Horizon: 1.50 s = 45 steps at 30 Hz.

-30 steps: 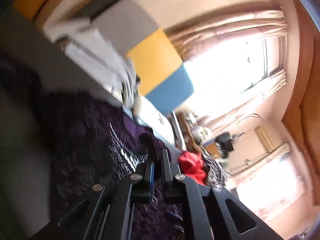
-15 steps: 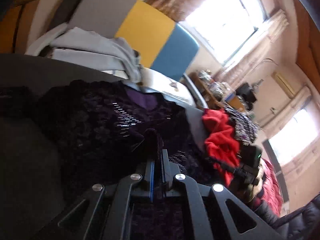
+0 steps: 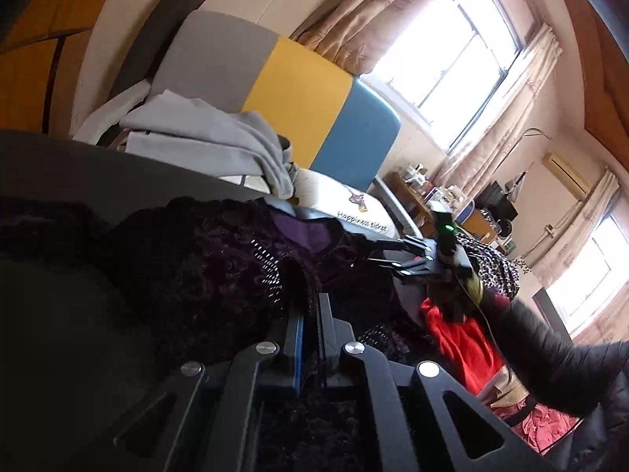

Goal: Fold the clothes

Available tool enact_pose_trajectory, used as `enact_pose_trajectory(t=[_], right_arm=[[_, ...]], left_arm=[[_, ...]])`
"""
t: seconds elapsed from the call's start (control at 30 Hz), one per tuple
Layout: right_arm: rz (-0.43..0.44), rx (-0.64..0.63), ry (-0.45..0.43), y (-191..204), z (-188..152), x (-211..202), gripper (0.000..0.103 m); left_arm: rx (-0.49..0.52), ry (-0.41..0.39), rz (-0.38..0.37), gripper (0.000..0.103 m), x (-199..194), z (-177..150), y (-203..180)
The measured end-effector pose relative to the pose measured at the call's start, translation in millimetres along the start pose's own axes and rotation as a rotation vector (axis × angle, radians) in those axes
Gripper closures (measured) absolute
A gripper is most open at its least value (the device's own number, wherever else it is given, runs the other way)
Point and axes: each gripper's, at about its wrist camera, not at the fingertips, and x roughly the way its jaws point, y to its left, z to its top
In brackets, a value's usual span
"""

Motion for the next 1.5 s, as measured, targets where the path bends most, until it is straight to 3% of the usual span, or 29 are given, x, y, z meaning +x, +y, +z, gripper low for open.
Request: enact_pose_trajectory(t=[0.13, 0.2, 0.23, 0.3, 0.33, 0.47, 0.63, 0.77, 0.83, 0.9, 1.0, 1.13, 1.23, 1.37, 1.5], right_arm=[[0.031, -0.048, 0.236, -13, 4, 47, 0.041], [0.041, -0.053, 0.299, -16, -3, 57, 0.045], [0.046, -0.049, 0.294, -16, -6, 54, 0.050], [0.053, -0.041, 0.282, -16, -10, 46, 0.084], [0.049, -0.031, 0.271, -17, -12, 41, 0.091], [-0.006, 0.072, 0.186, -38, -19, 18, 0.093], [-0.091, 0.228, 0.063, -73, -25, -11, 0.094], [-0.162, 0.312, 0.115, -94, -41, 5, 0.093], [-0.199, 0.364, 0.113, -106, -52, 9, 0.082], [-0.219, 0.422, 0.085, -114, -61, 4, 0.051], [-0.247, 0.477, 0.041, -122, -71, -14, 0.040], [-0.267, 0.498, -0.042, -109, -88, -54, 0.039], [-0.249, 0.492, -0.088, -85, -103, -75, 0.039], [-0.152, 0.587, -0.127, -66, -136, -89, 0.039], [-0.099, 0.610, -0.098, -51, -152, -67, 0.039]], left_arm=[[-0.005, -0.029, 0.010, 0.099, -7, -2, 4], [-0.014, -0.050, 0.000, 0.099, -11, 1, 7], [-0.016, -0.058, -0.002, 0.099, -12, 3, 7], [-0.021, -0.069, -0.003, 0.099, -10, 9, 9], [-0.026, -0.073, -0.005, 0.099, -8, 13, 10], [-0.041, -0.077, 0.018, 0.099, 13, 37, 12], [-0.180, 0.033, 0.050, 0.099, 80, 70, 48], [-0.259, 0.169, 0.105, 0.099, 145, 81, 76], [-0.282, 0.238, 0.145, 0.100, 175, 83, 87], [-0.324, 0.301, 0.162, 0.100, 199, 81, 98], [-0.355, 0.319, 0.135, 0.098, 208, 78, 101], [-0.361, 0.294, 0.098, 0.088, 202, 75, 100], [-0.379, 0.286, 0.099, 0.086, 198, 74, 104], [-0.437, 0.255, 0.069, 0.081, 188, 72, 110], [-0.435, 0.248, 0.057, 0.076, 181, 70, 107]])
